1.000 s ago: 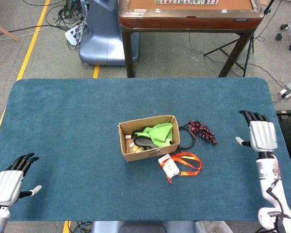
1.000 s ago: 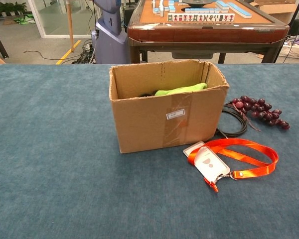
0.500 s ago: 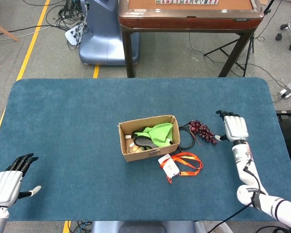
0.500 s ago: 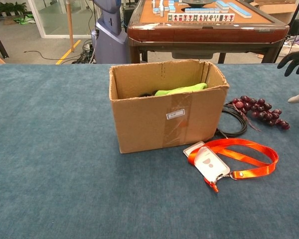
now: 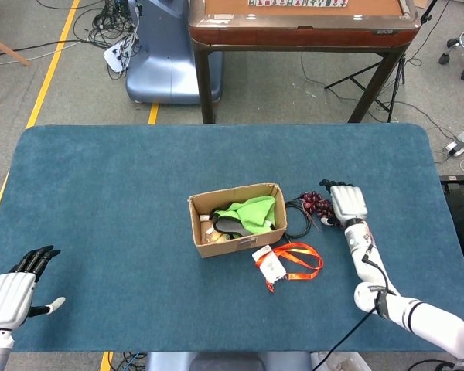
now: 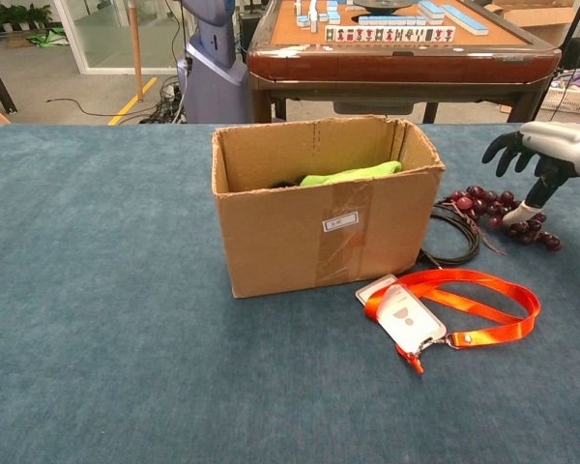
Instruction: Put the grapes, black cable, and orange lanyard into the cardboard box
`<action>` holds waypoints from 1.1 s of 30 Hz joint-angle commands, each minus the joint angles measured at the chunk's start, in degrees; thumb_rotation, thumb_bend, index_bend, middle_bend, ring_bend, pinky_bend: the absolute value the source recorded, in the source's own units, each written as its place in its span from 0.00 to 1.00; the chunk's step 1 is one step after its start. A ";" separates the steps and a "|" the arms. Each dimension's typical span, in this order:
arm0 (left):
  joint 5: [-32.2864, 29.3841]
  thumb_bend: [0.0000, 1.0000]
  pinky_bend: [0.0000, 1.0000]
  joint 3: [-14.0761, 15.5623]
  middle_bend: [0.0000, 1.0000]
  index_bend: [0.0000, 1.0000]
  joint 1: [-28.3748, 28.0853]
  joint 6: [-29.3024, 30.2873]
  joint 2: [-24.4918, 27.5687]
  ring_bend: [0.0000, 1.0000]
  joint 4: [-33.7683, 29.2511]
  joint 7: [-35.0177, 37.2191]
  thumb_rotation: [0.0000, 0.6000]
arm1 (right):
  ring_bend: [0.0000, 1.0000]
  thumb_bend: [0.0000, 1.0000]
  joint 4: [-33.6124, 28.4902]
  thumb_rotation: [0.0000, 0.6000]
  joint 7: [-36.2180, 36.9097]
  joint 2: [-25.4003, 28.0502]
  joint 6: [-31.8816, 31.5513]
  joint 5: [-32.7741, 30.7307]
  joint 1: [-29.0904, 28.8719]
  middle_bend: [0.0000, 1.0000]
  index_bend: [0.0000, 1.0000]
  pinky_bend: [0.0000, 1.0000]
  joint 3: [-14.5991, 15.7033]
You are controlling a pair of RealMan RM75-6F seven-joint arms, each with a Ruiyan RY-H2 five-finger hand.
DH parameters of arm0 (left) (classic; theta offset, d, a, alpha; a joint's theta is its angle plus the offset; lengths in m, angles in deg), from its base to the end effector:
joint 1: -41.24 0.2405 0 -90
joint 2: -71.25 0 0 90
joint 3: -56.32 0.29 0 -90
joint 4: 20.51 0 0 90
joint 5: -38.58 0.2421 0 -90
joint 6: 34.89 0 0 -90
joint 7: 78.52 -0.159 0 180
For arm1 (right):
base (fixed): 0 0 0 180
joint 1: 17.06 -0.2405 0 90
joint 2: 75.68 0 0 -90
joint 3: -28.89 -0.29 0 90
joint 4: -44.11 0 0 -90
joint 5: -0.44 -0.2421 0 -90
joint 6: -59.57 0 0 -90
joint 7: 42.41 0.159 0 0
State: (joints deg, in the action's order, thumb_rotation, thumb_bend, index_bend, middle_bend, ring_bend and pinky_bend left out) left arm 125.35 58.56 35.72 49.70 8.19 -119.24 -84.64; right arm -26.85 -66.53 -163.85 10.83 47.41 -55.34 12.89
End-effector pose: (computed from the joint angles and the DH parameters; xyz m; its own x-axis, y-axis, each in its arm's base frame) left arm -0.3342 0.1809 0.1251 0.4148 0.0989 0.9045 0.9099 -0.0400 -0.4129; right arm -0.2800 -0.4338 -0.0096 0.4251 -0.3042 0.8525 -0.8924 0.0166 0.4509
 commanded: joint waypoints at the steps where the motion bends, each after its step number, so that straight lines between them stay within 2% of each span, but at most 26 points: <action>1: 0.23 0.01 0.36 -0.06 0.13 0.17 0.15 0.13 0.18 0.13 -0.16 0.42 1.00 | 0.23 0.00 1.53 1.00 -0.42 -1.30 0.89 -0.73 -1.02 0.28 0.24 0.30 0.55; 9: 0.70 0.01 0.36 -0.15 0.13 0.16 0.54 0.18 0.70 0.13 -0.40 1.36 1.00 | 0.23 0.03 6.84 1.00 -1.56 -4.99 3.13 -3.07 -3.61 0.28 0.24 0.30 1.40; 15: 0.84 0.01 0.36 -0.35 0.13 0.16 0.81 0.33 0.90 0.13 -0.50 1.83 1.00 | 0.23 0.21 8.93 1.00 -2.23 -6.32 4.35 -4.25 -4.76 0.29 0.24 0.31 2.03; 18: 0.91 0.01 0.36 -0.39 0.13 0.15 0.95 0.36 1.03 0.13 -0.55 2.03 1.00 | 0.25 0.32 9.43 1.00 -2.28 -6.67 4.27 -4.29 -4.97 0.34 0.25 0.38 2.34; 23: 0.91 0.01 0.36 -0.51 0.13 0.15 1.01 0.15 1.10 0.13 -0.50 2.04 1.00 | 0.37 0.44 9.64 1.00 -1.67 -6.83 3.46 -3.33 -4.83 0.45 0.33 0.53 2.77; 28: 0.62 0.01 0.36 -0.67 0.13 0.15 1.00 -0.26 1.02 0.13 -0.39 1.85 1.00 | 0.50 0.49 8.00 1.00 -1.76 -5.39 2.91 -3.07 -4.45 0.55 0.43 0.66 3.16; 33: 0.36 0.01 0.36 -0.79 0.13 0.15 0.97 -0.66 1.00 0.13 -0.34 1.64 1.00 | 0.54 0.50 3.25 1.00 -2.46 -1.95 0.81 -2.94 -3.80 0.58 0.47 0.69 3.04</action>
State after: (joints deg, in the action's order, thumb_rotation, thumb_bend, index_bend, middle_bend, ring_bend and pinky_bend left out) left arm 125.72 57.77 36.69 49.04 9.19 -119.58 -82.99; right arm -21.40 -68.66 -167.45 12.85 44.33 -59.53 16.03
